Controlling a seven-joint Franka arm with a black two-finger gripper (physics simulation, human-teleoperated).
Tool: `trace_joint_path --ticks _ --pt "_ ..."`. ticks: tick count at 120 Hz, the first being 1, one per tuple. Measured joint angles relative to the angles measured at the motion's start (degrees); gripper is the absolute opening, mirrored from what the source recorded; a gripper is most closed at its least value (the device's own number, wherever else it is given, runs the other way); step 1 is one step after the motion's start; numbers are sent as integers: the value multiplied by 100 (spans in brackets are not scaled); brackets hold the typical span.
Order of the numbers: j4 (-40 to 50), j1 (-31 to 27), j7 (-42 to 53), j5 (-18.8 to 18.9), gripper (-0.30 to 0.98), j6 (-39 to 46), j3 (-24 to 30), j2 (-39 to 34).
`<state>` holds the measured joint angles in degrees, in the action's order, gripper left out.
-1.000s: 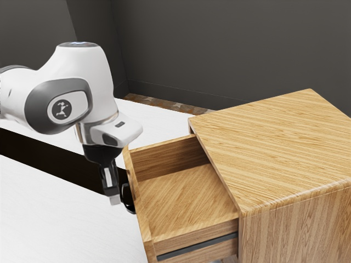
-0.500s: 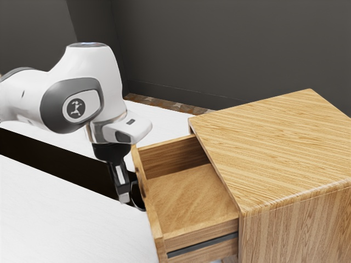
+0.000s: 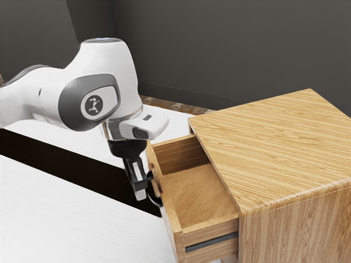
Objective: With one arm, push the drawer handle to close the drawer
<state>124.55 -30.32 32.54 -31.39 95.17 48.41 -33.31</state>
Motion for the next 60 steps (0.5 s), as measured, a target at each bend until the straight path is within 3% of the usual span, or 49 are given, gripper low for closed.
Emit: trace_joint_path --ticks 60 --pt "-376 -666 53 -279 -10 1 721 26"
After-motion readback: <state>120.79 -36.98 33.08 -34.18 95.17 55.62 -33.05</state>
